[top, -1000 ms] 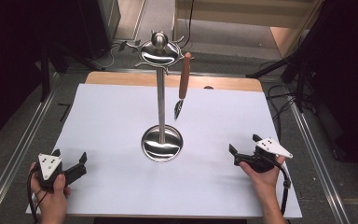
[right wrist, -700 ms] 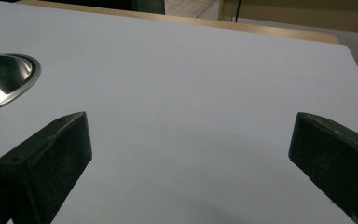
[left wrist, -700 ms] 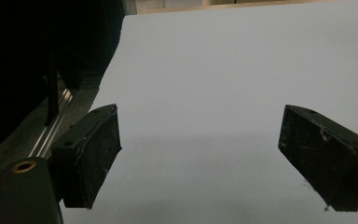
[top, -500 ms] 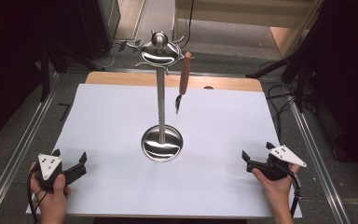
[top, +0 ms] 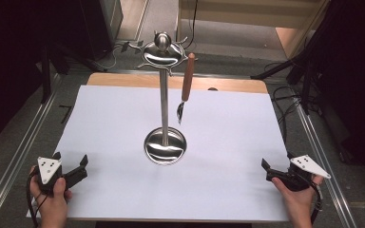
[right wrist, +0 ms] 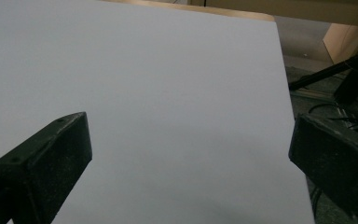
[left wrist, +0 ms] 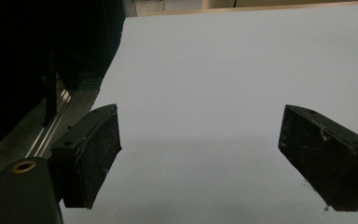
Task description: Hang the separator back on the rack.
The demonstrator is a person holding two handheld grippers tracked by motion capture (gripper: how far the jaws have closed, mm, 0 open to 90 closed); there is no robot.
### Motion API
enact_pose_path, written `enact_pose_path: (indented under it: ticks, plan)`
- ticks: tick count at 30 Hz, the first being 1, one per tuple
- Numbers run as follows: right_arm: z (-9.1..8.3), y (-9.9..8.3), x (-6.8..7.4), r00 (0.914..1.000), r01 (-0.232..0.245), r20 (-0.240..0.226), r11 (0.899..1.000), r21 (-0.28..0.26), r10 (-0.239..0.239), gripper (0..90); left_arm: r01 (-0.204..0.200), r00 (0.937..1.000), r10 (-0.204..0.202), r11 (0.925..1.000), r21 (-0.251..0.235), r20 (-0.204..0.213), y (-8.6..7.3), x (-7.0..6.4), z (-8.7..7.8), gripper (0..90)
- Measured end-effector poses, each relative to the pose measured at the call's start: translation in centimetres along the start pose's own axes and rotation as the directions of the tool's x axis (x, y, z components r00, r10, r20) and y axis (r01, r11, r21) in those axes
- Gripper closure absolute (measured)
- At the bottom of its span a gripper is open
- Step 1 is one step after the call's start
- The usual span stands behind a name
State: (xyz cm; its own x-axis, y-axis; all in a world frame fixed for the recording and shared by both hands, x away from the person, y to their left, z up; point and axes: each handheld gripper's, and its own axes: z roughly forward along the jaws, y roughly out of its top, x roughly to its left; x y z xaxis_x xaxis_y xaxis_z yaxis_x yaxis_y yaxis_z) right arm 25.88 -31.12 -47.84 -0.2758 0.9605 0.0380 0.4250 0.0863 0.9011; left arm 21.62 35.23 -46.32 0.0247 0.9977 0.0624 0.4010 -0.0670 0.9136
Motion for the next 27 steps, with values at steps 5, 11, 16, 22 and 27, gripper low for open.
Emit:
enact_pose_path:
  ticks: [5,11,16,22,27]
  plan:
    - [-1.2,-0.7,-0.9,0.9994,0.01,0.033,1.0,0.012,-0.011,0.0,0.007,1.0,-0.007,1.0,-0.006,-0.001,0.0,0.0,0.0,13.9]
    - [-2.7,-1.6,-2.2,0.9964,-0.022,0.082,1.0,0.007,0.022,1.3,0.005,1.0,-0.005,1.0,-0.002,0.0,0.0,0.0,0.0,13.9]
    - [-2.4,-1.9,-2.3,0.9951,-0.043,0.089,0.999,-0.004,0.043,4.9,0.001,1.0,-0.001,1.0,0.003,0.001,0.0,0.0,0.0,13.9]
    - [-2.1,-1.9,-2.0,0.9957,-0.017,0.091,1.0,0.011,0.016,5.9,0.0,1.0,0.0,1.0,0.004,0.001,0.0,0.0,0.1,13.9]
    - [-2.1,-1.9,-2.1,0.996,-0.021,0.087,1.0,0.017,0.019,6.0,-0.001,1.0,0.001,1.0,0.009,0.004,0.0,0.0,0.1,14.0]
